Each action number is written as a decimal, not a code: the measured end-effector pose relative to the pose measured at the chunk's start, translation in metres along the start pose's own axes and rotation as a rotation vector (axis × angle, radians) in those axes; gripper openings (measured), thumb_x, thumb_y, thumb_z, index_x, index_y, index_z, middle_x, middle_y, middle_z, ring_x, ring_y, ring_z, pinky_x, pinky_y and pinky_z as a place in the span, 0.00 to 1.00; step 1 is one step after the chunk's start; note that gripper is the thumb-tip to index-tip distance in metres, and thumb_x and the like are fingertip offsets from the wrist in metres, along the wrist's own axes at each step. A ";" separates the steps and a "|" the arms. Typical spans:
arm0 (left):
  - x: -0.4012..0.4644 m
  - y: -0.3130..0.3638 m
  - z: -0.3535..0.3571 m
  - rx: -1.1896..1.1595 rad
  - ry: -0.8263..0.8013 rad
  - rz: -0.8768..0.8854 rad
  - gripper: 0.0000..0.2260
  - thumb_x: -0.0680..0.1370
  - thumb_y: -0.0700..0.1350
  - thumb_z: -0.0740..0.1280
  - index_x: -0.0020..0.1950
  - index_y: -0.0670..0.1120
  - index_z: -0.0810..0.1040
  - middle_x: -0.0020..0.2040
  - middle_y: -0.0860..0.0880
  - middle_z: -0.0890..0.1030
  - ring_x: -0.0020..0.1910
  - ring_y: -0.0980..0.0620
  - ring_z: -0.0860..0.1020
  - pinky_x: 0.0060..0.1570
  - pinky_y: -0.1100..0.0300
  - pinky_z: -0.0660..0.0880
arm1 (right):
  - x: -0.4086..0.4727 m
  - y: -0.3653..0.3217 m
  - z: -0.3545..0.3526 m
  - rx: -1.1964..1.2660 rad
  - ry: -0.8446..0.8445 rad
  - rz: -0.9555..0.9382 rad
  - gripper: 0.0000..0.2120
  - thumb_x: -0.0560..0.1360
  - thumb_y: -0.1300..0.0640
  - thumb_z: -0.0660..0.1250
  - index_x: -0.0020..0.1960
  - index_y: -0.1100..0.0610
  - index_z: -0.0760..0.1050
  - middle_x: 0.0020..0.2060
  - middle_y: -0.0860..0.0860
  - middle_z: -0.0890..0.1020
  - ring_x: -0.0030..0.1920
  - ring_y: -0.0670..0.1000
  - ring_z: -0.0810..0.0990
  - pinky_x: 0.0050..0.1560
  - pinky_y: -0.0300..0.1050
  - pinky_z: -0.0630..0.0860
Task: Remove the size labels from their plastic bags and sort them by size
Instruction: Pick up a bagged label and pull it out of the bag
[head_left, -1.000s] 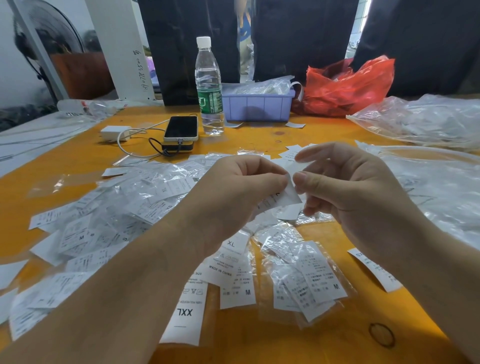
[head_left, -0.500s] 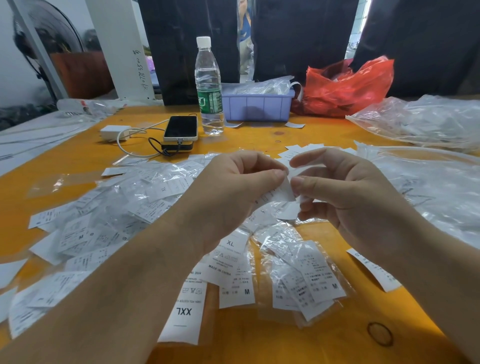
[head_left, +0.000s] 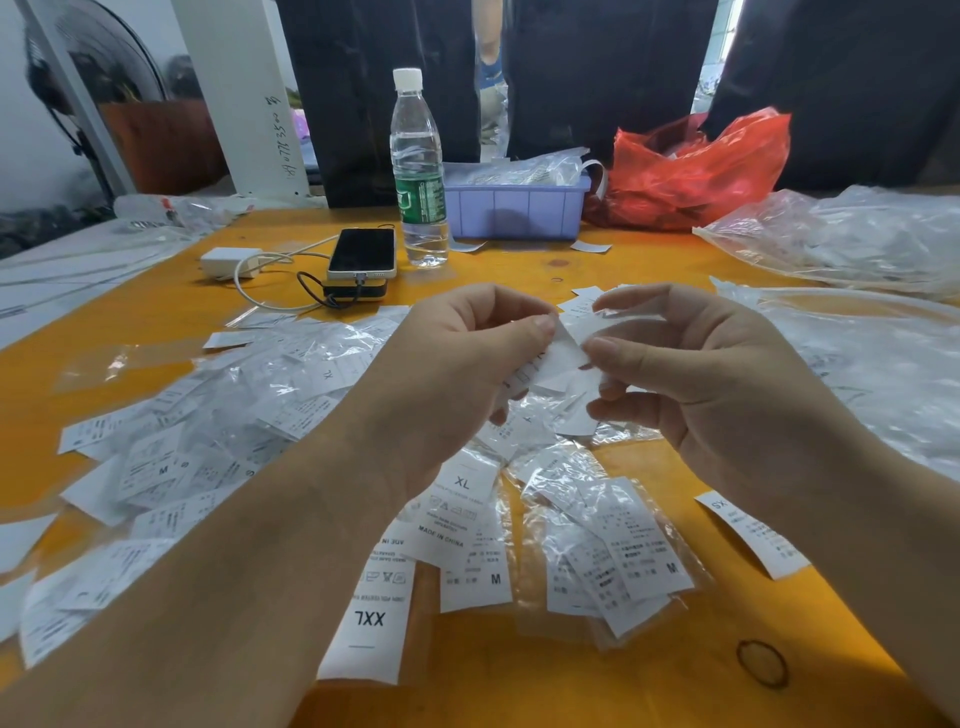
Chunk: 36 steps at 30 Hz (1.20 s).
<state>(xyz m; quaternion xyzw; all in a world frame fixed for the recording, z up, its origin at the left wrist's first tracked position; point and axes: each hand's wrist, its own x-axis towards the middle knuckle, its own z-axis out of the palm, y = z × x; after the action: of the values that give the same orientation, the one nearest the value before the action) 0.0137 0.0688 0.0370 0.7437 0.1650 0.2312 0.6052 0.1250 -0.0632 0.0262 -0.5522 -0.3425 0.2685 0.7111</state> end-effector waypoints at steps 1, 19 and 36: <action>0.000 0.000 0.000 0.013 -0.001 -0.002 0.03 0.78 0.43 0.69 0.47 0.48 0.82 0.32 0.55 0.81 0.29 0.58 0.75 0.30 0.62 0.74 | 0.001 -0.001 -0.001 0.039 0.014 -0.002 0.18 0.61 0.62 0.73 0.50 0.59 0.78 0.35 0.55 0.83 0.32 0.50 0.80 0.34 0.43 0.80; 0.001 -0.004 0.003 0.156 0.174 0.166 0.01 0.77 0.45 0.70 0.45 0.51 0.80 0.36 0.55 0.82 0.32 0.64 0.78 0.30 0.70 0.73 | -0.001 0.000 0.000 0.074 0.104 -0.017 0.19 0.58 0.62 0.75 0.49 0.60 0.78 0.39 0.53 0.86 0.35 0.52 0.84 0.37 0.42 0.81; -0.001 -0.004 0.005 0.159 0.055 0.068 0.06 0.77 0.50 0.69 0.41 0.52 0.81 0.32 0.59 0.80 0.32 0.64 0.77 0.29 0.72 0.71 | -0.002 0.003 0.000 -0.032 0.066 -0.036 0.18 0.58 0.60 0.75 0.48 0.58 0.78 0.34 0.52 0.84 0.34 0.51 0.82 0.35 0.42 0.80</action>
<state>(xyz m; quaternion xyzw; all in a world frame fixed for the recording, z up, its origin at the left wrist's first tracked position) 0.0160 0.0653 0.0322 0.7880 0.1740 0.2582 0.5311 0.1242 -0.0637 0.0225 -0.5656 -0.3332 0.2317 0.7179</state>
